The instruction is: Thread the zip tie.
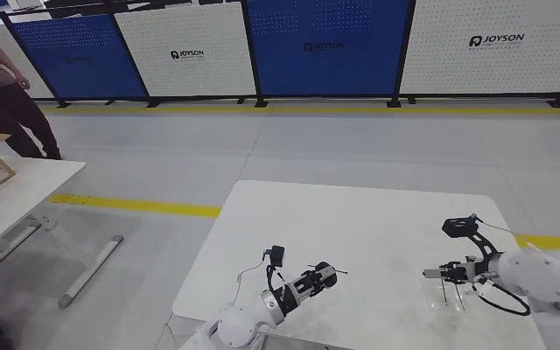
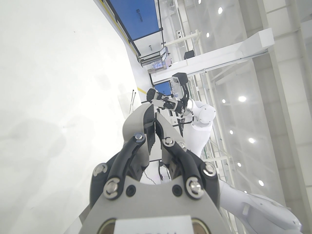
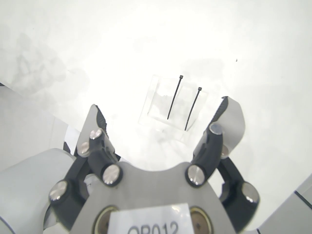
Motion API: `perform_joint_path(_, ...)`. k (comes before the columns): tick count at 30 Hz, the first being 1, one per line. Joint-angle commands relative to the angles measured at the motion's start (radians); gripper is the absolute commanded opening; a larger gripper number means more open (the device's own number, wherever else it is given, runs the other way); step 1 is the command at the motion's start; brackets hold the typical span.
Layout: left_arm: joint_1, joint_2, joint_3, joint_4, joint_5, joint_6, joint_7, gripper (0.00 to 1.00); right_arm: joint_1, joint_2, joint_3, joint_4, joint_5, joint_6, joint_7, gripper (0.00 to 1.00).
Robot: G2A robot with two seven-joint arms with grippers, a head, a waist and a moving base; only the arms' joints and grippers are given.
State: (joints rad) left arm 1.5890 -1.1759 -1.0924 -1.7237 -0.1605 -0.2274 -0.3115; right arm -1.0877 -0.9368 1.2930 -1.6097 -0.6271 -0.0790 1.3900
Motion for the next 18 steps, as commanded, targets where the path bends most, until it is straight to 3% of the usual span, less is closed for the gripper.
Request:
perform_joint_path(1,0.0,0.0,0.0,0.0,0.0,0.0,0.0,0.0,-0.005,0.0,0.0,-0.001,-0.004,0.0,-0.021,1.0)
perform_joint_path(5,0.0,0.0,0.0,0.0,0.0,0.0,0.0,0.0,-0.041,0.002,0.0,-0.036,-0.015,-0.019,-0.079,1.0)
perform_joint_path(10,0.0,0.0,0.0,0.0,0.0,0.0,0.0,0.0,-0.038,0.003,-0.02,-0.051,0.01,-0.026,-0.026,1.0)
perform_joint_path(18,0.0,0.0,0.0,0.0,0.0,0.0,0.0,0.0,-0.041,0.003,-0.02,-0.05,0.011,-0.026,-0.033,1.0)
